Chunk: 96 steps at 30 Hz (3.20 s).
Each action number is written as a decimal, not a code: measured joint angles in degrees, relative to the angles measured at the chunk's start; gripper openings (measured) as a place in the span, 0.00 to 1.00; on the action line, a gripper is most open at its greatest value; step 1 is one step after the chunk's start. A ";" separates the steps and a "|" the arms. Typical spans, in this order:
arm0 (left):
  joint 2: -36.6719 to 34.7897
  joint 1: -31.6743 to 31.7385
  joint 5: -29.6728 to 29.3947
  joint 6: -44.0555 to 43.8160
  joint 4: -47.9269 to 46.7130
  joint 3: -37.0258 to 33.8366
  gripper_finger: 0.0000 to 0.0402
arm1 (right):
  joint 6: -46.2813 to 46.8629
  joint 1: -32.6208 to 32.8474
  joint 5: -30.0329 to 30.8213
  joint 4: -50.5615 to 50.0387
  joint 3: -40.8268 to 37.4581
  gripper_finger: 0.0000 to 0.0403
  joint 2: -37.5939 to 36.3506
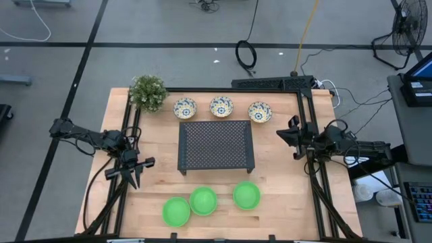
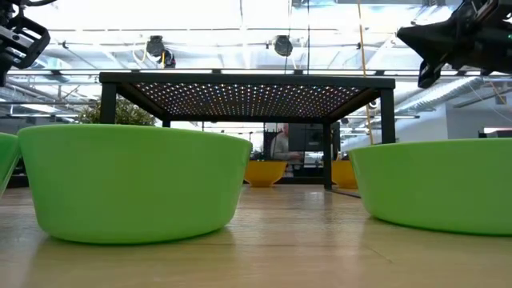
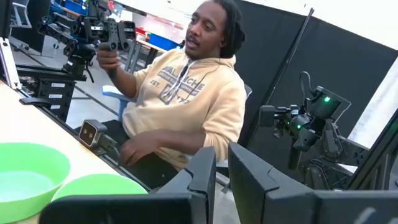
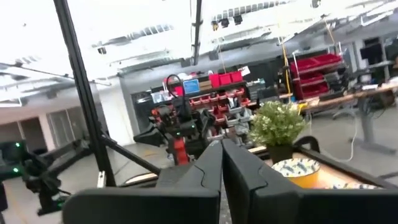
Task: Pick & Place Mini bowls
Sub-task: Put the right white patterned bowl on the shelf
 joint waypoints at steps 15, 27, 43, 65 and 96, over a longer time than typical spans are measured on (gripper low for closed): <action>0.00 0.00 0.02 0.00 0.00 0.02 0.12 | -9.66 0.02 16.27 2.82 0.21 0.00 0.28; 0.00 0.00 0.11 0.00 0.05 0.01 0.12 | 0.16 -8.38 36.41 -22.60 24.76 0.55 31.48; 0.00 0.00 0.03 0.00 0.01 0.00 0.12 | -1.03 -45.33 -4.91 -59.80 54.32 0.56 74.48; 0.00 0.00 0.00 0.00 0.01 -0.01 0.12 | -1.98 -46.12 -4.98 -43.59 43.73 0.56 78.53; 0.00 0.00 0.04 0.00 0.02 0.00 0.12 | -0.66 -45.68 -5.25 -24.97 32.83 0.06 77.41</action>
